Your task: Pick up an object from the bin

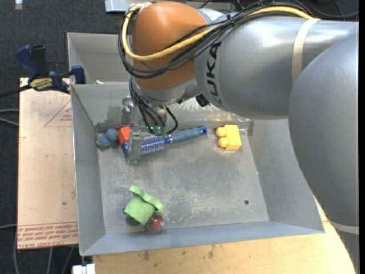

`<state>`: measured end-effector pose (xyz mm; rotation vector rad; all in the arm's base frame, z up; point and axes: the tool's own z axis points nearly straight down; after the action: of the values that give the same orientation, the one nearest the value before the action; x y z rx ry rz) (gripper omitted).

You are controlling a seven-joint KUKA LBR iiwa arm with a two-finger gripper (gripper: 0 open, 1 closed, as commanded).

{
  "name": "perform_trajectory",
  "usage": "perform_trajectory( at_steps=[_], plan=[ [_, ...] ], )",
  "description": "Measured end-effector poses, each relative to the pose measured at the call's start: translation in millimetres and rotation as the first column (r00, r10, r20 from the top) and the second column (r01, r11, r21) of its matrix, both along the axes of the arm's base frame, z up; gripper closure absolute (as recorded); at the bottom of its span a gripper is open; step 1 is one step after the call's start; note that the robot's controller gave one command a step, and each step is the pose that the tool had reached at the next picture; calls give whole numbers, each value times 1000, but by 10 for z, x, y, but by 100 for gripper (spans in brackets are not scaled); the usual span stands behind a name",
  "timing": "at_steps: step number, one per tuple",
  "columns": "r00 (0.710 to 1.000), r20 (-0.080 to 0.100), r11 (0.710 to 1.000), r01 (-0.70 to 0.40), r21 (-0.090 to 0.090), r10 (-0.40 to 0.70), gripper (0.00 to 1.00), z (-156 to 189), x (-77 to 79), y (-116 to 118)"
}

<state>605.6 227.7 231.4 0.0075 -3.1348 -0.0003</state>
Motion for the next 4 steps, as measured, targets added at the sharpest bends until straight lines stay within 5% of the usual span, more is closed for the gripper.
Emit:
perform_trajectory(
  at_steps=[1,2,3,4],
  plan=[
    [980,16,980,-197,2,197,0,733,36,197],
    [939,-1,939,-345,-1,345,0,-200,-292,-642],
    [965,8,965,-262,1,262,0,-1101,358,-730],
    [990,5,990,-142,1,142,0,-1637,423,-918]
  ],
)
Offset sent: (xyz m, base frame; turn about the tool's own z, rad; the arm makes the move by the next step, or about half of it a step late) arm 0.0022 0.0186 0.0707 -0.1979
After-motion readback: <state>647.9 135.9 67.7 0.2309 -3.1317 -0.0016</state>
